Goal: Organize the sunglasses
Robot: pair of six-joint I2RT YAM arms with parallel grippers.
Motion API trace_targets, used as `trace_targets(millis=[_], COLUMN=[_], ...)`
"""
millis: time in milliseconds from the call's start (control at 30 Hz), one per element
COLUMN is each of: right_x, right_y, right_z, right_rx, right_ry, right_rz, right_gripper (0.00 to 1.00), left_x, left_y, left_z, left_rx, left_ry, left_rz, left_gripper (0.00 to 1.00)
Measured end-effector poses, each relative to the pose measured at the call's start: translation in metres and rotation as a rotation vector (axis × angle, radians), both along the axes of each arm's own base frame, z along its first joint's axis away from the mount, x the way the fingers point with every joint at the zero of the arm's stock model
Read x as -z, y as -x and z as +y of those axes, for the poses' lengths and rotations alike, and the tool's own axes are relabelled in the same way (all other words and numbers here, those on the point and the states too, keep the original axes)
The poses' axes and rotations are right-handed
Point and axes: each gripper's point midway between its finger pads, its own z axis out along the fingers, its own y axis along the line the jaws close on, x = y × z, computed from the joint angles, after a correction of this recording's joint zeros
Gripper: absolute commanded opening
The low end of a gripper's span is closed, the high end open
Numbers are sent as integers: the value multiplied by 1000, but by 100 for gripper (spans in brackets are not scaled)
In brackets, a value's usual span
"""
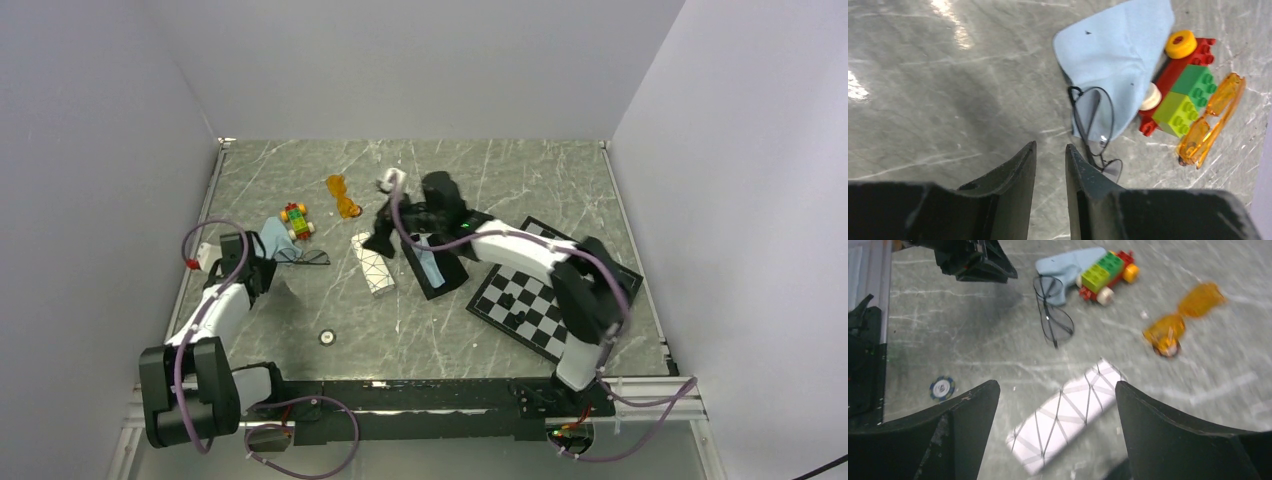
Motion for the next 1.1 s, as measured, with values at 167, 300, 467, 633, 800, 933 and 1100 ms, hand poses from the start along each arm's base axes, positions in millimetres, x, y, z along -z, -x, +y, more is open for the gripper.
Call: trace_targets(millis=[167,300,467,633,800,933,1100], right_x=[30,71,111,138,154,154,153], right_y=[-2,2,-20,-32,-34,-33,-28], right_z=[81,133,169,170,175,180,184], right_rx=[-168,-236,-240,-219,-219,-222,-230], right_ry=[56,108,157,198,215,198,182], right_rz=[-48,-30,8,36,65,85,104], right_gripper=[87,84,83,82,80,78,72], left_x=[15,24,36,37,37,36,37], left_y=[8,2,-4,-18,-22,-22,-22], left_z=[10,8,3,2,3,5,7], left_rx=[14,57,106,139,155,177,223], left_ry=[40,64,105,116,107,84,51], left_rz=[16,24,61,52,53,65,90], left_gripper=[31,28,26,23,24,23,23])
